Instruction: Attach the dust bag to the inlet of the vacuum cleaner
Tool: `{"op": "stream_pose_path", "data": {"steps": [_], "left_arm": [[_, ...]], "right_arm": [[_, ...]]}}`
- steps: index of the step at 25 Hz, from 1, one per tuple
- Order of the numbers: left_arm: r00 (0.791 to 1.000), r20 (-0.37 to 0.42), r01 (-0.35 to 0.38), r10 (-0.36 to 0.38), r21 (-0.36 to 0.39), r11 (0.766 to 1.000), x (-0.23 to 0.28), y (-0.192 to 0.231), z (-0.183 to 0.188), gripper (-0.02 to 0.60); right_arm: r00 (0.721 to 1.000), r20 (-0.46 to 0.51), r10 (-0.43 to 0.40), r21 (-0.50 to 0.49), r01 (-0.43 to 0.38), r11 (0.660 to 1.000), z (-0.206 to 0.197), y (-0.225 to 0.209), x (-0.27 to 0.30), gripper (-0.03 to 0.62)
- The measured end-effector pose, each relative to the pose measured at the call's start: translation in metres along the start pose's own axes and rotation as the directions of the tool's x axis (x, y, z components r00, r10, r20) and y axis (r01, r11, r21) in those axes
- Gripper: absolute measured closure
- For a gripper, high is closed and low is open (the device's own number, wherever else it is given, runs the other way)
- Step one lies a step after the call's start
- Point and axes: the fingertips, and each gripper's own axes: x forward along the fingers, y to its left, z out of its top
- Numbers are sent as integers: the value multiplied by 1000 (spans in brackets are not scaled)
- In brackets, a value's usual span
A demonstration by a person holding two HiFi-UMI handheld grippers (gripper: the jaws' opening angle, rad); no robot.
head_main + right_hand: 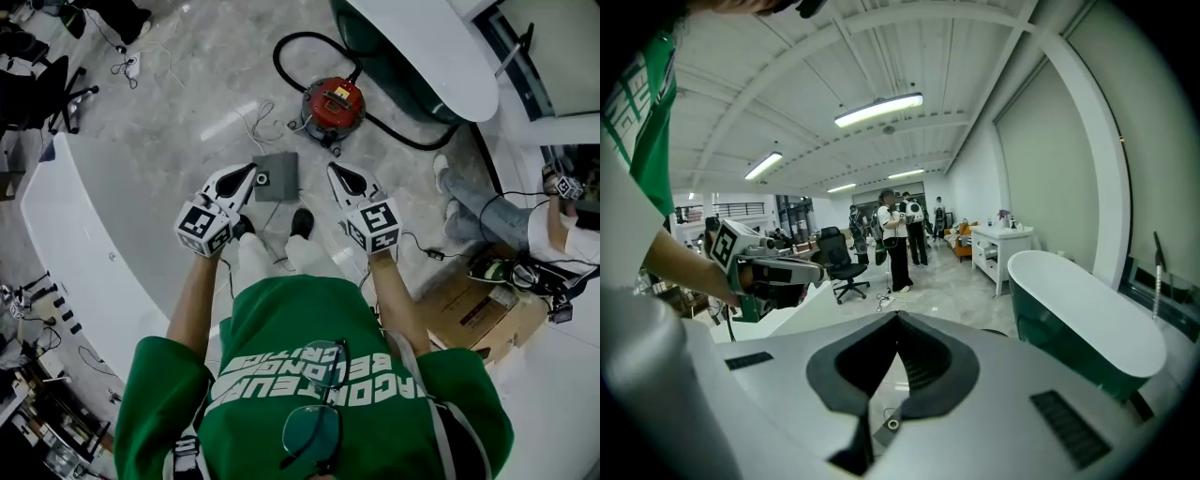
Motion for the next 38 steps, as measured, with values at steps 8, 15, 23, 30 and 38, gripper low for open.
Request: {"op": "stream_pose_path", "data": {"steps": [8, 15, 23, 30, 38], "left_arm": [[999, -16, 32, -32, -3, 999, -25, 34, -17, 578], [996, -46, 71, -71, 5, 997, -34, 73, -42, 578], [986, -91, 144, -142, 20, 989, -30, 110, -101, 578], [975, -120, 193, -189, 23, 981, -22, 147, -168, 578], [968, -140, 215, -210, 24, 976, 3, 199, -292, 578]], "right_arm": [[999, -36, 12, -15, -13, 1000, -7, 29, 36, 586], [998, -65, 17, -19, -18, 1000, -21, 43, 78, 586], [995, -95, 35, -27, -37, 999, -61, 57, 134, 586], [995, -93, 23, -13, -24, 1000, -114, 65, 191, 586], [994, -100, 44, -23, -46, 999, -218, 71, 272, 586]]}}
